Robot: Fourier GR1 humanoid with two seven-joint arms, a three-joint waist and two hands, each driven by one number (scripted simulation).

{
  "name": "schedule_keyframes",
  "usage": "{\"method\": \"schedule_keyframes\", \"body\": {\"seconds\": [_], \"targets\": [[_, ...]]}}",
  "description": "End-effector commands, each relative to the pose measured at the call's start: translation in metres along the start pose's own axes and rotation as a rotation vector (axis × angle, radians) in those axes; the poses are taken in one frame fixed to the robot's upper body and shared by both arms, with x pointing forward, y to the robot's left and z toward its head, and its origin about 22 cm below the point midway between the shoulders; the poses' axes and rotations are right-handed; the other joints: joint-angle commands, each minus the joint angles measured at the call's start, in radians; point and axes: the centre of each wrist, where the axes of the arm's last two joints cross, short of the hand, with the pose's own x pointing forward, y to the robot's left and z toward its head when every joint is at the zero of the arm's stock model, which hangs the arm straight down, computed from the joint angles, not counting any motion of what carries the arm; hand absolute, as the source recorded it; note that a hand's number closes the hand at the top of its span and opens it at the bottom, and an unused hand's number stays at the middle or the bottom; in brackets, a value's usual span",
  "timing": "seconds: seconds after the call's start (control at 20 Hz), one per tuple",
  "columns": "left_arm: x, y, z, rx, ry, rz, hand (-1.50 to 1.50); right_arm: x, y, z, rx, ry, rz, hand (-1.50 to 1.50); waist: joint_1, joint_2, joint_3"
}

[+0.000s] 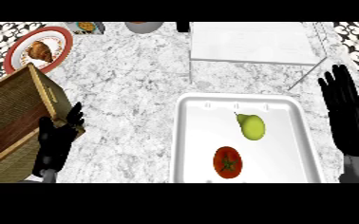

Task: Pick the tomato from the tray and place it in the tiered shelf

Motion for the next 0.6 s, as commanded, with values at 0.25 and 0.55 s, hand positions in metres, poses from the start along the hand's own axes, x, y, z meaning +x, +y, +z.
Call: {"method": "schedule_keyframes", "body": {"seconds": [0.25, 0.55], "targets": [[0.095, -0.009, -0.005, 0.084, -0.468, 0.052, 0.00, 0.016, 0.108, 0.021, 0.342, -0.292, 0.120, 1.50, 0.021, -0.013, -0.041], [0.103, -0.008, 0.011, 0.087, -0.450, 0.109, 0.00, 0.012, 0.128, 0.073, 0.166, -0.303, -0.067, -1.50, -0.027, -0.005, -0.039]]}}
